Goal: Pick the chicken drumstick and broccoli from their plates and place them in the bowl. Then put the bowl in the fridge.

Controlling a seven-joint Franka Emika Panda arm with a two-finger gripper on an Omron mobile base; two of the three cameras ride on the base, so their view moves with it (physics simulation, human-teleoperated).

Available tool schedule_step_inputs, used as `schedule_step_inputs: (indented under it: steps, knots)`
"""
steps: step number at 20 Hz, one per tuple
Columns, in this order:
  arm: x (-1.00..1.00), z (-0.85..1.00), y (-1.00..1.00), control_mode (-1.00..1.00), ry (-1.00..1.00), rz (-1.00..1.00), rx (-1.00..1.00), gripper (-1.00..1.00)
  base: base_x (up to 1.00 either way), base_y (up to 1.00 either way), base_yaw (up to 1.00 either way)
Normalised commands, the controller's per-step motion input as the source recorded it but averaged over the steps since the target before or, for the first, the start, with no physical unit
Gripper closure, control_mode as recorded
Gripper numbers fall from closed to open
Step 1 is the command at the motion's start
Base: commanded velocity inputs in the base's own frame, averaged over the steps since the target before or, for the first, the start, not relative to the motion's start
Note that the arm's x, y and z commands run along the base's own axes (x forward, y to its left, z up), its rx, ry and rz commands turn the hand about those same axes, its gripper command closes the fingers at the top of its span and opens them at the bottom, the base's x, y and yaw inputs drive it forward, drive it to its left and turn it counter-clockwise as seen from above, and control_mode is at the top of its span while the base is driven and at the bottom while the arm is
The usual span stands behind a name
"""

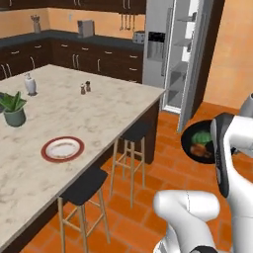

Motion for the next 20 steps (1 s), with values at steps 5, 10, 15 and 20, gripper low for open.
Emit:
schedule_step_inputs:
  steps: [5, 10, 15, 20]
  knots:
    - [0.0, 0.0, 0.0, 1.0, 0.0, 0.0, 0.0, 1.0, 0.78, -1.0, 0.23]
    - [0.0, 0.0, 0.0, 1.0, 0.0, 0.0, 0.0, 1.0, 0.5, -1.0, 0.34]
    - [0.0, 0.0, 0.0, 1.0, 0.0, 0.0, 0.0, 1.0, 0.44, -1.0, 0.35]
    - [0.0, 0.0, 0.0, 1.0, 0.0, 0.0, 0.0, 1.0, 0.5, -1.0, 0.39]
